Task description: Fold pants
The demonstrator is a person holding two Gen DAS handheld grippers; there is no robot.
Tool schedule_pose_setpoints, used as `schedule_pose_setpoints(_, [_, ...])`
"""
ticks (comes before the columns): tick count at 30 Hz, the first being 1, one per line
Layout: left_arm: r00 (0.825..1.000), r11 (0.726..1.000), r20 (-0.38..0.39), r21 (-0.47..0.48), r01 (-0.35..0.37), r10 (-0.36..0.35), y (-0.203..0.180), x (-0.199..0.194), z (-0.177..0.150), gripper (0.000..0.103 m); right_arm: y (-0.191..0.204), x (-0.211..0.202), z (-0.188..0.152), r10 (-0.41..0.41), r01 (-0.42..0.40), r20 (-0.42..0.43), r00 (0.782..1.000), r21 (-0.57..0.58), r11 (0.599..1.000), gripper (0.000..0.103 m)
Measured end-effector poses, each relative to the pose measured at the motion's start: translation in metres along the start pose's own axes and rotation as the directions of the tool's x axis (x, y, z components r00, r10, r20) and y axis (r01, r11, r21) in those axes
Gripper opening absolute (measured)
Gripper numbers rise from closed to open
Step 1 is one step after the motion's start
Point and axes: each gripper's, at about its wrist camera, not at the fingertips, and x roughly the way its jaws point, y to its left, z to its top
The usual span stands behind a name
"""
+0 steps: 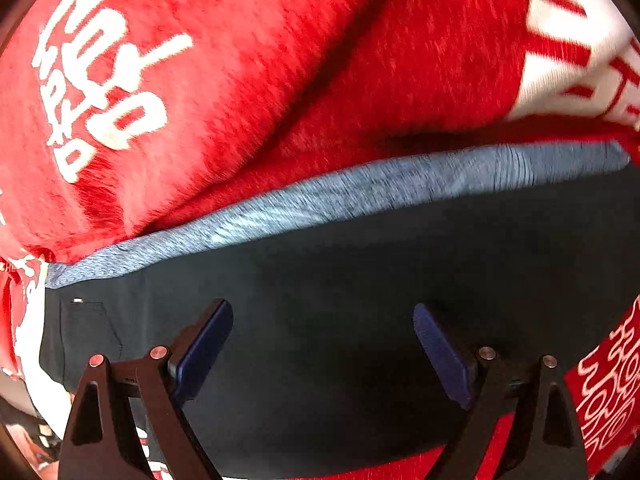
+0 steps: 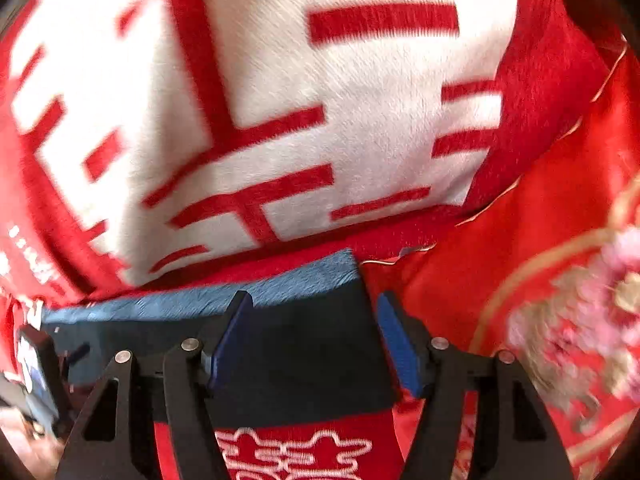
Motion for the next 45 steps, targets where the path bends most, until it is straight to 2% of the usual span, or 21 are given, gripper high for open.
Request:
schedule_pose_setpoints(2, [1.0, 1.0, -0.003, -0.015, -0.005, 0.005, 0.003, 0.001, 0.004, 0.093, 0.009, 0.019, -0.008, -0.016, 0.012, -0.069, 0.998, -0.051, 0.999, 0.035])
schedule_pose_setpoints(6, [0.999, 1.0, -0.034, -0.006, -0.028, 0.028, -0.003, 0.021, -0.002, 0.093, 0.008, 0.089, -0.011, -0.099, 0.085, -0.133, 0.986, -0.104, 0.991, 0.035])
schedule_pose_setpoints(9, [1.0, 0.999, 0.01, -0.033, -0.01, 0.01, 0.001, 0.021, -0.012, 0.094, 0.004, 0.151, -0.013, -0.149, 0.129, -0.183, 0.972, -0.117, 0.985, 0.036])
schedule_pose_setpoints(10, [1.0, 0.999, -0.014, -0.054, 0.01, -0.011, 0.006, 0.021, -0.014, 0.094, 0.006, 0.152, -0.012, -0.165, 0.15, -0.105, 0.981, -0.139, 0.979, 0.039])
schedule_pose_setpoints(11, [0.998, 0.997, -0.051, -0.071, 0.023, -0.026, 0.011, 0.018, -0.015, 0.093, 0.011, 0.157, -0.012, -0.205, 0.187, -0.083, 0.975, -0.188, 0.964, 0.044])
schedule_pose_setpoints(12, [0.997, 0.997, -0.071, -0.074, 0.021, -0.027, 0.018, 0.014, -0.018, 0.093, 0.015, 0.162, -0.013, -0.237, 0.215, -0.08, 0.968, -0.22, 0.952, 0.047])
schedule_pose_setpoints(15, [0.999, 0.996, -0.024, -0.079, -0.043, 0.041, 0.048, -0.01, -0.03, 0.093, 0.019, 0.162, -0.015, -0.268, 0.239, -0.124, 0.955, -0.208, 0.948, 0.049])
schedule_pose_setpoints(16, [0.998, 0.994, -0.023, -0.093, -0.056, 0.054, 0.058, -0.014, -0.032, 0.093, 0.022, 0.156, -0.019, -0.247, 0.219, -0.128, 0.96, -0.202, 0.955, 0.049])
schedule_pose_setpoints(19, [0.996, 0.981, -0.056, -0.177, -0.085, 0.076, 0.106, -0.022, -0.047, 0.093, 0.045, 0.139, -0.034, -0.073, 0.048, -0.14, 0.987, -0.172, 0.984, 0.055])
schedule_pose_setpoints(20, [0.993, 0.973, -0.068, -0.205, -0.106, 0.094, 0.125, -0.023, -0.053, 0.093, 0.052, 0.138, -0.039, -0.034, 0.01, -0.146, 0.989, -0.166, 0.986, 0.064])
schedule_pose_setpoints(21, [0.992, 0.969, -0.076, -0.217, -0.118, 0.104, 0.135, -0.023, -0.057, 0.093, 0.065, 0.138, -0.047, 0.017, -0.042, -0.161, 0.987, -0.158, 0.987, 0.068])
schedule_pose_setpoints(23, [0.987, 0.955, -0.098, -0.254, -0.152, 0.131, 0.17, -0.024, -0.071, 0.093, 0.093, 0.143, -0.066, 0.116, -0.145, -0.196, 0.974, -0.142, 0.979, 0.068])
schedule_pose_setpoints(26, [0.983, 0.943, -0.117, -0.287, -0.17, 0.141, 0.208, -0.023, -0.089, 0.093, 0.144, 0.157, -0.098, 0.301, -0.336, -0.256, 0.919, -0.105, 0.936, 0.068])
schedule_pose_setpoints(28, [0.981, 0.94, -0.119, -0.291, -0.18, 0.151, 0.228, -0.021, -0.1, 0.093, 0.185, 0.175, -0.125, 0.41, -0.447, -0.303, 0.86, -0.062, 0.892, 0.068])
schedule_pose_setpoints(31, [0.984, 0.945, -0.111, -0.282, -0.165, 0.138, 0.246, -0.008, -0.123, 0.093, 0.237, 0.215, -0.152, 0.534, -0.554, -0.341, 0.774, 0.043, 0.831, 0.068])
schedule_pose_setpoints(34, [0.989, 0.953, -0.102, -0.273, -0.132, 0.107, 0.258, 0.001, -0.126, 0.093, 0.28, 0.257, -0.172, 0.587, -0.59, -0.356, 0.727, 0.115, 0.799, 0.068])
schedule_pose_setpoints(36, [0.992, 0.96, -0.09, -0.259, -0.109, 0.089, 0.257, 0.007, -0.124, 0.093, 0.299, 0.269, -0.193, 0.587, -0.585, -0.361, 0.725, 0.128, 0.801, 0.068])
schedule_pose_setpoints(37, [0.994, 0.963, -0.079, -0.252, -0.099, 0.081, 0.259, 0.008, -0.125, 0.093, 0.306, 0.27, -0.204, 0.581, -0.578, -0.356, 0.732, 0.127, 0.806, 0.068])
schedule_pose_setpoints(39, [0.996, 0.968, -0.067, -0.239, -0.072, 0.057, 0.264, 0.012, -0.126, 0.093, 0.312, 0.279, -0.2, 0.58, -0.575, -0.317, 0.75, 0.119, 0.809, 0.068])
schedule_pose_setpoints(41, [0.998, 0.971, -0.062, -0.236, -0.048, 0.034, 0.261, 0.01, -0.126, 0.093, 0.307, 0.29, -0.193, 0.579, -0.565, -0.298, 0.759, 0.142, 0.813, 0.068])
schedule_pose_setpoints(45, [0.998, 0.977, -0.05, -0.21, -0.036, 0.026, 0.261, 0.01, -0.125, 0.093, 0.295, 0.281, -0.212, 0.57, -0.545, -0.283, 0.772, 0.167, 0.821, 0.063])
